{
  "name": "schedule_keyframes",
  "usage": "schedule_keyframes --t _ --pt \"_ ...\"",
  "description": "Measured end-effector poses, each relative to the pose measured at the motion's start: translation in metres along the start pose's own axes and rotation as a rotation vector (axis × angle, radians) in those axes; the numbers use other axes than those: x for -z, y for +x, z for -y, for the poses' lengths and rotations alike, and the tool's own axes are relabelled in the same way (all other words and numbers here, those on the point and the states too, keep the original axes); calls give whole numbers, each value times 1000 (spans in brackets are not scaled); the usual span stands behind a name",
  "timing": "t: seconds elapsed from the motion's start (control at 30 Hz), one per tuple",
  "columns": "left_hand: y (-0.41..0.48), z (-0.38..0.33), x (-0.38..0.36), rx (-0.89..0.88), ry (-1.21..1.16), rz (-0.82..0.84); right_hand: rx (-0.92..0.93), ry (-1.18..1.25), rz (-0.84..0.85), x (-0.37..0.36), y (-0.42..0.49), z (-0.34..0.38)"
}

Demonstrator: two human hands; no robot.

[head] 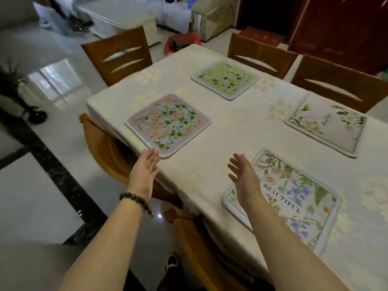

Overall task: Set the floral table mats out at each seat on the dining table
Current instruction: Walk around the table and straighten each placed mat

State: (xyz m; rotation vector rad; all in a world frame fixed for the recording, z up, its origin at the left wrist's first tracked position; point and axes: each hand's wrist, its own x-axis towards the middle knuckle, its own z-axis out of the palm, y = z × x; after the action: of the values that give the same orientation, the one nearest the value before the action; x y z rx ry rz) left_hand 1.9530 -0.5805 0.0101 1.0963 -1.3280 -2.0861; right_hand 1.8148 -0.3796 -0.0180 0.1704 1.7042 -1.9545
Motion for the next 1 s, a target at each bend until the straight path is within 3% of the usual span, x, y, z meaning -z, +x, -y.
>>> schedule_keyframes --t 0.23,0.43,0.8,1.0 --pt "-6 -46 75 -108 -57 -118 0 -45 174 -90 -2 9" --pt "10 -67 132 -127 -62 -177 -27 -82 209 -159 -2 -1" --pt "124 -127 204 -69 -113 -27 -21 -106 39 -280 25 -22" --pt "168 -151 209 -37 -65 68 -7 -72 -42 -308 39 -24"
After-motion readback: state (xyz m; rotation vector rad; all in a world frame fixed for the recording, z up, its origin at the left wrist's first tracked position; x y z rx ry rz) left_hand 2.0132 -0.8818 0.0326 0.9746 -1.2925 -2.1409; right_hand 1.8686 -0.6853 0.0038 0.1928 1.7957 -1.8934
